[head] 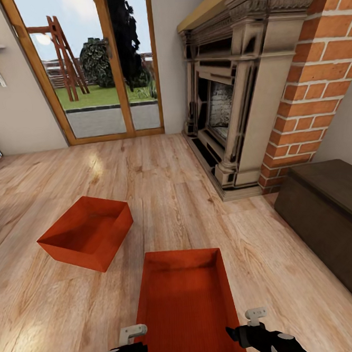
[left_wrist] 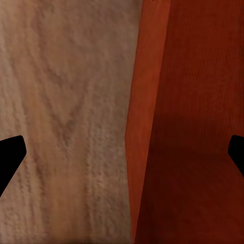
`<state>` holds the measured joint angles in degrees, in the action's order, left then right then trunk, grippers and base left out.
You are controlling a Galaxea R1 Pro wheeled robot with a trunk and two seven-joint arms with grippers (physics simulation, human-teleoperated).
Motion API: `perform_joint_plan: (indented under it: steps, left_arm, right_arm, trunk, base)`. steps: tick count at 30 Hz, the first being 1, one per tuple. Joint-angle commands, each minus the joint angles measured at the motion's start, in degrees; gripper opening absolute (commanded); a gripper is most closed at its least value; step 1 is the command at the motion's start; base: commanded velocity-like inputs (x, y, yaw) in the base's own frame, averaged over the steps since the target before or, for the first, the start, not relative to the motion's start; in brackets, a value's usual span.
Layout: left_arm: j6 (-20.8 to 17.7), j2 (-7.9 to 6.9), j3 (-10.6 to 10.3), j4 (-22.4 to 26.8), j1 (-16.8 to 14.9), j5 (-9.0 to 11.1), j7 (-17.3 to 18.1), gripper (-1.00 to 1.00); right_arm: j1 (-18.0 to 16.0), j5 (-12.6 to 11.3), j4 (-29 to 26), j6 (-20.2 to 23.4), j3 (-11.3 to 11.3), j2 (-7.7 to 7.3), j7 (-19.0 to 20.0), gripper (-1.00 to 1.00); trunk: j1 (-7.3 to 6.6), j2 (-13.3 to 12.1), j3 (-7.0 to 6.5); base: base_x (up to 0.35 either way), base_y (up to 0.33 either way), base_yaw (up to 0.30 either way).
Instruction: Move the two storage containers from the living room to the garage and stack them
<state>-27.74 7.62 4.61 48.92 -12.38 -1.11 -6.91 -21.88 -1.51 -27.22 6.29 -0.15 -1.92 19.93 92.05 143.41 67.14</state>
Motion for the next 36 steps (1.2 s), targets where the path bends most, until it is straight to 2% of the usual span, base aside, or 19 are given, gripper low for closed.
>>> perform_joint_plan:
  steps: [1, 14, 18, 33, 36]
  left_arm:
    - [-0.3, 0.05, 0.1, 0.1, 0.0, -0.1, 0.0, 1.00]
    - [-0.3, 0.12, 0.1, 0.1, 0.0, -0.1, 0.0, 1.00]
    - [-0.3, 0.11, 0.1, 0.1, 0.0, -0.1, 0.0, 1.00]
    - [-0.3, 0.16, 0.1, 0.1, 0.0, -0.1, 0.0, 1.00]
    - [-0.3, 0.13, 0.1, 0.1, 0.0, -0.1, 0.0, 1.00]
  right_arm:
    - [0.0, -0.2, -0.1, 0.4, 0.0, -0.02, 0.2, 1.00]
    - [0.0, -0.2, -0.1, 0.4, 0.0, -0.02, 0.2, 1.00]
    - [0.0, -0.2, -0.1, 0.4, 0.0, -0.02, 0.2, 1.00]
    - [0.0, -0.2, -0.1, 0.4, 0.0, -0.02, 0.2, 1.00]
    - [0.0, -0.2, -0.1, 0.4, 0.0, -0.02, 0.2, 1.00]
  trunk:
    - [-0.01, 0.0, 0.05]
    - [-0.01, 0.0, 0.05]
    - [0.09, 0.1, 0.93]
    - [0.09, 0.1, 0.93]
    - [0.17, 0.1, 1.60]
  base:
    - [0.000, 0.000, 0.000]
    - [0.000, 0.000, 0.000]
    - [0.000, 0.000, 0.000]
    - [0.000, 0.000, 0.000]
    - [0.000, 0.000, 0.000]
